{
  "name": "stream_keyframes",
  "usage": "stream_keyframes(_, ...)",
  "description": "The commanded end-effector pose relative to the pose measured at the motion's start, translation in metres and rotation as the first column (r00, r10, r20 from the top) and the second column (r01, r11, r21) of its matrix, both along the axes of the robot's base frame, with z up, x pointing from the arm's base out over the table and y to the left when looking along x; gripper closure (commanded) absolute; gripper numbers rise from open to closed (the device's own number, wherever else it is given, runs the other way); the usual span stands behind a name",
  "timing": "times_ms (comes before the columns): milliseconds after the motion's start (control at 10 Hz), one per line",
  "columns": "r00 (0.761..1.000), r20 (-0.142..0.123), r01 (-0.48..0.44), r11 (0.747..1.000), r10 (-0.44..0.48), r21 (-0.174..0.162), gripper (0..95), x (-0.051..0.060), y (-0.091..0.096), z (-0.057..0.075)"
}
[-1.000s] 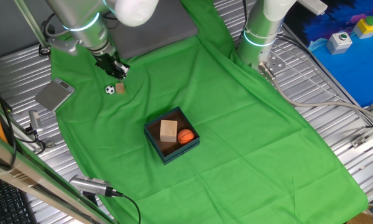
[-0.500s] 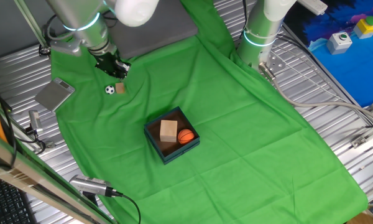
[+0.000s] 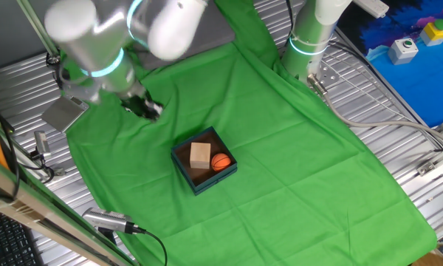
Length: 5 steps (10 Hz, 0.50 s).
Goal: Take everything out of the gift box
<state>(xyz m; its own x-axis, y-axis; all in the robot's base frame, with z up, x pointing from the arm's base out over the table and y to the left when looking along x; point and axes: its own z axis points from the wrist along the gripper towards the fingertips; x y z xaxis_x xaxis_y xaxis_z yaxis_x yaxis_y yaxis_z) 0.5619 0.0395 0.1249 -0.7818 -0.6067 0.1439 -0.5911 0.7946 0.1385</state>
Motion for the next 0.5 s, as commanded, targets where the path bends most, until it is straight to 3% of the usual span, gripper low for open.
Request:
stream_keyframes(100,0.995,0.026,0.092,0.996,-0.091,-0.01,95.0,-0.0158,0.0337,-0.0096)
stream_keyframes(400,0.996,0.031,0.088,0.996,-0.088,-0.006,95.0,-0.0158,0.0337,-0.0096)
stream_keyframes(500,0.997,0.036,0.071,0.997,-0.072,0.014,95.0,-0.0158,0.0337,-0.0096)
